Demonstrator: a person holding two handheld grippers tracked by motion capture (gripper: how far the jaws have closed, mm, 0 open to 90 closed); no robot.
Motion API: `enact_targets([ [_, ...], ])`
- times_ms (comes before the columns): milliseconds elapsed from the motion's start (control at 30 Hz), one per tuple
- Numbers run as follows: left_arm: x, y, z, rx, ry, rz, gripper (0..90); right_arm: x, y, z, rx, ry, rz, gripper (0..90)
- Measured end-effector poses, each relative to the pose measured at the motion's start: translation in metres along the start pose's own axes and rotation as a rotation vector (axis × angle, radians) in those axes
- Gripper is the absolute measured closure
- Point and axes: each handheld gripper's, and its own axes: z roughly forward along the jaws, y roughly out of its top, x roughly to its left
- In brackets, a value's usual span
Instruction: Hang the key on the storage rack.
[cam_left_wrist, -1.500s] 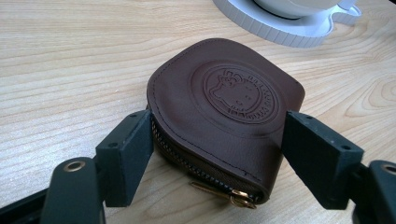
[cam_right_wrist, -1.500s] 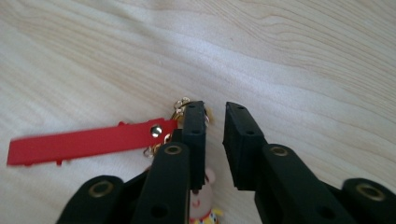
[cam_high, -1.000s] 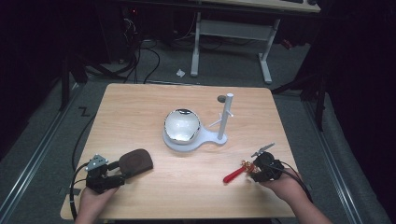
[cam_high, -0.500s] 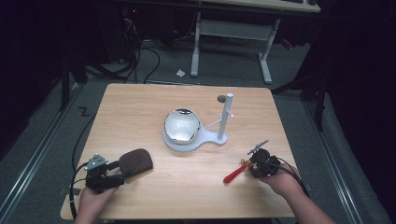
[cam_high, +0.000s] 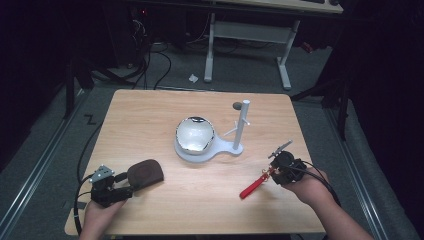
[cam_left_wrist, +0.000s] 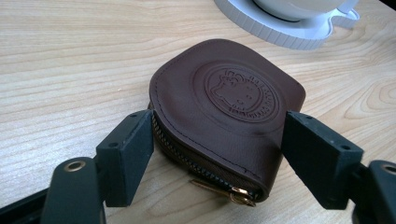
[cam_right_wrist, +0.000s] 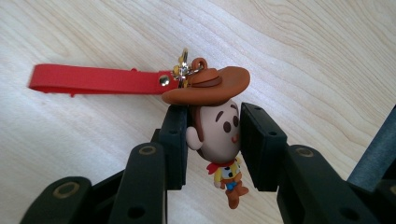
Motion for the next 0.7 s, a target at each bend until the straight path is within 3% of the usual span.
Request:
enact_targets([
  [233, 0.000, 0.001, -0.004, -0.046, -0.008, -0.001, 26.0, -0.005, 0.004, -0.016, -0.001, 0.052, 0.018, 64.2],
  [367, -0.001, 0.001, -0.005, -0.047, -0.009, 0.001, 26.0, -0.006, 0.008, -0.026, 0.003, 0.082, 0.031, 64.2],
  [700, 0.000, 0.001, -0.004, -0.047, -0.010, 0.001, 26.0, -0.009, 0.021, -0.054, 0.016, 0.148, 0.007, 64.2],
])
